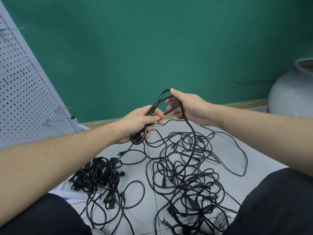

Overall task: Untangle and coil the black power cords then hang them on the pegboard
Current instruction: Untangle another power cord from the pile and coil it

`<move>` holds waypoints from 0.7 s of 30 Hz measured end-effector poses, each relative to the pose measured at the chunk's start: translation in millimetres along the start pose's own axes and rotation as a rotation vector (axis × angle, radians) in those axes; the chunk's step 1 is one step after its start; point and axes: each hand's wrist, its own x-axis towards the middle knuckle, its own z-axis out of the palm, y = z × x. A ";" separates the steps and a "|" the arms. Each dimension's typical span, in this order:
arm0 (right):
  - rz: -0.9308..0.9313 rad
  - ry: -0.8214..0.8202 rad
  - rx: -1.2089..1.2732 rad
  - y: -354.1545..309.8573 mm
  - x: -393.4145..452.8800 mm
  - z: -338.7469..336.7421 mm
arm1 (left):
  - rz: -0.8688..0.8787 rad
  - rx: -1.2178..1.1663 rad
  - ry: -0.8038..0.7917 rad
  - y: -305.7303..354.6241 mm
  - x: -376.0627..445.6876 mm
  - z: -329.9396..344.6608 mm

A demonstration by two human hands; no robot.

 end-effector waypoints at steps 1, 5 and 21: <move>0.012 -0.013 0.047 -0.6 0.0 2.0 | 0.013 -0.012 0.014 -0.1 0.3 0.6; -0.011 -0.058 0.254 -7.3 -0.2 5.2 | 0.037 -0.086 0.041 0.1 2.9 5.2; -0.024 -0.086 0.602 -22.8 -6.8 18.5 | 0.040 0.093 0.016 -0.3 6.4 21.0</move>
